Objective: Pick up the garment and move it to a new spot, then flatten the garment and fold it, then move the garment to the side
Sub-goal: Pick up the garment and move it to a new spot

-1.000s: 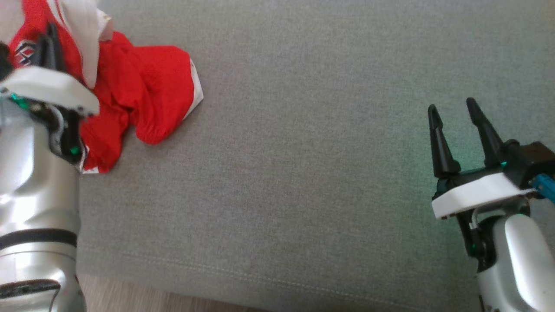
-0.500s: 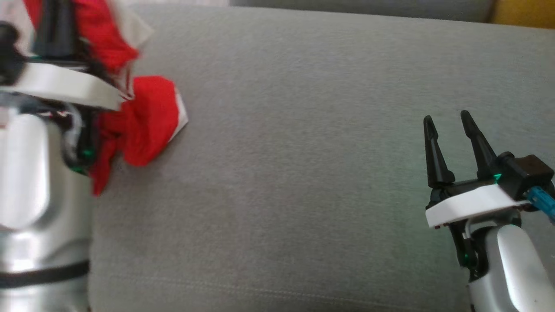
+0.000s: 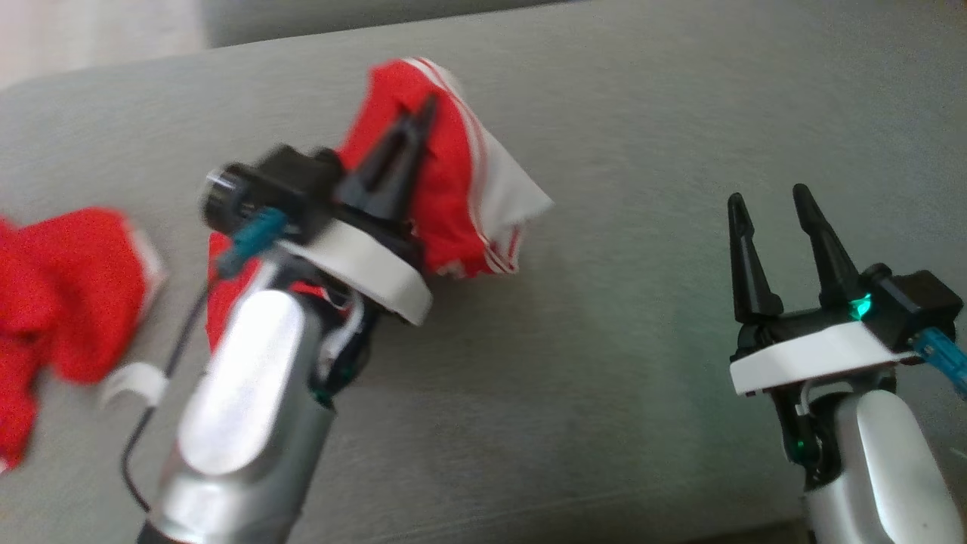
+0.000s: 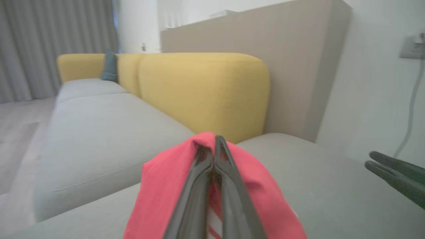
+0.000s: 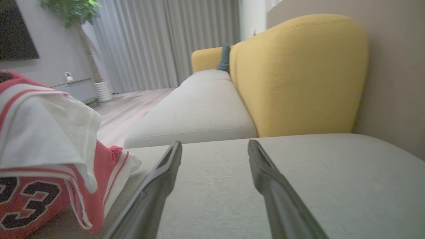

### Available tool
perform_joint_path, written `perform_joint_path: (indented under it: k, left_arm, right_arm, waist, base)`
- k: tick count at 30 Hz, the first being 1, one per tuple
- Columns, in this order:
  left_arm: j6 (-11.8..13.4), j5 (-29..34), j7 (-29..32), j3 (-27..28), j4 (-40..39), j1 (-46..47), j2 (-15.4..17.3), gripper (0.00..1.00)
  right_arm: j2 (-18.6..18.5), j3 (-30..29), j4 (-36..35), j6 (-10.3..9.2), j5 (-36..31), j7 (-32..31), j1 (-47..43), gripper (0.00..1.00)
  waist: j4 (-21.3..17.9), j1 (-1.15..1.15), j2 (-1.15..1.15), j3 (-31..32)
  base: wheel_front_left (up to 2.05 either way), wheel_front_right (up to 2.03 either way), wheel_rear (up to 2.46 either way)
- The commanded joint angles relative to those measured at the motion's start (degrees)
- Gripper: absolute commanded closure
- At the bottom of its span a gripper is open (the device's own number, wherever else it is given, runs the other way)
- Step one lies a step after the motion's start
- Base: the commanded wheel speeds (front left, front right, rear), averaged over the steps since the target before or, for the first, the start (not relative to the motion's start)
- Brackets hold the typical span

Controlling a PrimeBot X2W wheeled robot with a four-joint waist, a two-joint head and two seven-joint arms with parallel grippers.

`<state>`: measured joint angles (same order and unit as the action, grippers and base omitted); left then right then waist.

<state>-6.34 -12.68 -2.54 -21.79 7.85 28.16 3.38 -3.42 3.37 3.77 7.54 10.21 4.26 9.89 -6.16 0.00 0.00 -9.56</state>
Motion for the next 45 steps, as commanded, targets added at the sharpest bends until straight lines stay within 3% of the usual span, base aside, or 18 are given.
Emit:
perform_joint_path:
  k: [1, 8, 17, 18, 19, 23, 28, 38, 45]
  left_arm:
    - [-0.19, -0.07, -0.01, 1.32, -1.85, 2.59, 0.41, 1.00]
    - [0.05, -0.87, -0.06, -5.66, 5.14, 5.78, -0.33, 1.00]
    - [0.06, -2.27, -0.78, -10.79, 15.76, 6.44, -0.46, 0.98]
    - [0.05, -2.35, -1.28, -11.22, 16.34, 6.48, -0.47, 0.26]
    - [0.09, -2.33, -1.87, -11.68, 16.83, 6.44, -0.47, 0.00]
    - [0.29, -3.11, -4.95, -12.93, 16.86, 5.05, -0.48, 0.00]
    - [2.46, -4.17, -8.40, -11.42, 13.93, 1.61, 0.34, 0.00]
    - [11.23, -7.10, -11.58, -0.32, 5.23, -7.26, 7.09, 0.00]
    - [14.26, -8.80, -12.25, 6.25, 3.18, -12.31, 10.20, 0.00]
  right_arm:
    - [0.31, 1.20, -2.06, -0.05, 0.46, 0.62, 1.56, 0.00]
    - [0.50, 0.96, -1.66, -0.05, 1.82, 2.16, 1.56, 0.00]
    - [0.53, 1.55, 0.34, -0.05, 4.48, 5.09, 2.12, 0.00]
    - [0.53, 1.51, 0.62, -0.05, 4.61, 5.31, 2.17, 0.00]
    - [0.53, 1.47, 0.92, -0.05, 4.66, 5.50, 2.24, 0.00]
    - [0.54, 1.61, 1.96, -0.05, 4.52, 5.86, 2.67, 0.00]
    - [0.54, 1.12, 2.62, -0.05, 3.77, 5.71, 2.43, 0.00]
    - [0.54, -0.16, 2.15, -0.05, 1.34, 3.25, 0.85, 0.00]
    - [0.54, -0.75, 1.56, -0.05, 0.17, 1.72, -0.02, 0.00]
  waist:
    - [-5.32, 0.00, 0.00, -1.83]
    - [-12.65, 0.00, 0.00, -5.73]
    - [-14.62, 0.00, 0.00, -9.55]
    - [-14.32, 0.00, 0.00, -9.62]
    - [-13.96, 0.00, 0.00, -9.54]
    - [-12.17, 0.00, 0.00, -8.35]
    - [-9.04, 0.00, 0.00, -5.82]
    - [-1.61, 0.00, 0.00, -1.55]
    - [1.44, 0.00, 0.00, 0.04]
  base:
    - [0.00, 0.00, 0.00]
    - [0.00, 0.00, 0.00]
    - [0.00, 0.00, 0.00]
    - [0.00, 0.00, 0.00]
    - [0.00, 0.00, 0.00]
    - [0.00, 0.00, 0.00]
    - [0.00, 0.00, 0.00]
    - [0.00, 0.00, 0.00]
    - [0.00, 0.00, 0.00]
